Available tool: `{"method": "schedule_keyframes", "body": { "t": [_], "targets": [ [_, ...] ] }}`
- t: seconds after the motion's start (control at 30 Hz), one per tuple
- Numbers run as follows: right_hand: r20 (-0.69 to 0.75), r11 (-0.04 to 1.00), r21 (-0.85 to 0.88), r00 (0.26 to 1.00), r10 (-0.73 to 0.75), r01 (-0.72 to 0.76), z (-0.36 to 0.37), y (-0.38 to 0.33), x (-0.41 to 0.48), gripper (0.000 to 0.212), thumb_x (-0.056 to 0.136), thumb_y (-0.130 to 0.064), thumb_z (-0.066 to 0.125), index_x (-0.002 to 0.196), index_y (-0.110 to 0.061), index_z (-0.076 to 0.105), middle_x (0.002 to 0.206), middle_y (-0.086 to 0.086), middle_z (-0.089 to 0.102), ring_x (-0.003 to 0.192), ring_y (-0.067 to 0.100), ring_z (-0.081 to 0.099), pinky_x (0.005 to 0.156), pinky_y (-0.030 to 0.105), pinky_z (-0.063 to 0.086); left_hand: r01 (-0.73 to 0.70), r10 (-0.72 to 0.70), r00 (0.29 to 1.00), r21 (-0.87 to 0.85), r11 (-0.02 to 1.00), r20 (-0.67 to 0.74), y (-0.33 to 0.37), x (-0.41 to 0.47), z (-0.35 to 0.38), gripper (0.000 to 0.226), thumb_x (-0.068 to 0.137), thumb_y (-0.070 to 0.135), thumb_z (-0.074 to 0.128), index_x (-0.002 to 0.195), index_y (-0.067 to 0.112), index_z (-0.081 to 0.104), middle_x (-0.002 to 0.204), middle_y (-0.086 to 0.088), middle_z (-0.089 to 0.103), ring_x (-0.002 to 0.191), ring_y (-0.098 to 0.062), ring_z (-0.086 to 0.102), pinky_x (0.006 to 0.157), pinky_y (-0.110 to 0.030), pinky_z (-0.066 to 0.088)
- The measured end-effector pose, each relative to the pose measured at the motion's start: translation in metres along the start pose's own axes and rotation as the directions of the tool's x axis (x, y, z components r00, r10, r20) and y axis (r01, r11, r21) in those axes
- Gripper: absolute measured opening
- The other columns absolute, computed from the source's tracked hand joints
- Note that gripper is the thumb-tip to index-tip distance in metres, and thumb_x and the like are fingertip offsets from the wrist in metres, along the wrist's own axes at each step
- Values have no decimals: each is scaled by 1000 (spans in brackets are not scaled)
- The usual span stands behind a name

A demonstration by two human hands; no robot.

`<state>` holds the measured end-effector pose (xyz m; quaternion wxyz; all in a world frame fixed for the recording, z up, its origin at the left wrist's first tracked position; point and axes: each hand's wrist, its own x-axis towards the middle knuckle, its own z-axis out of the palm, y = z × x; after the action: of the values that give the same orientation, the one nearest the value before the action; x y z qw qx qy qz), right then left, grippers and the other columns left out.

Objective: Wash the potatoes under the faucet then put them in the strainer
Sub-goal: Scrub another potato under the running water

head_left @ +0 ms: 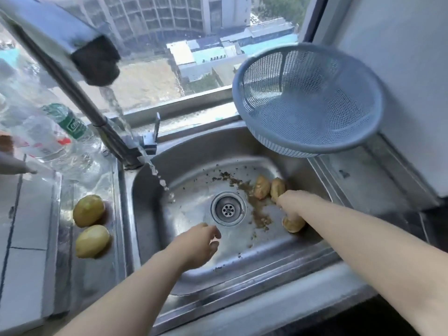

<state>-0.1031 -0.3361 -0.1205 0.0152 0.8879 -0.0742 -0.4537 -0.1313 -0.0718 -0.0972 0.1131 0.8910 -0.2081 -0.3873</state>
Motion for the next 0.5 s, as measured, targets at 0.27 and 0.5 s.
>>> {"method": "schedule_keyframes", "body": {
  "t": [0.27,0.5],
  "targets": [
    [84,989,-148,996,-14,26,22,-7,21,41,101,-14,31,140,-8,40,148,9,38,137,27,34,109,36,29,-25,26,1000,-89,996,7,11,14,2,32,98,23,44,129,22,52,128,2,53,104,-17,60,93,-28,45],
    [113,978,-186,991,-72,92,27,-17,22,30,97,-12,40,123,-12,56,137,6,49,129,27,45,104,36,37,12,-19,999,-142,990,-47,-2,9,-4,33,98,24,45,130,20,52,128,1,55,111,-16,56,95,-25,42]
  ]
}}
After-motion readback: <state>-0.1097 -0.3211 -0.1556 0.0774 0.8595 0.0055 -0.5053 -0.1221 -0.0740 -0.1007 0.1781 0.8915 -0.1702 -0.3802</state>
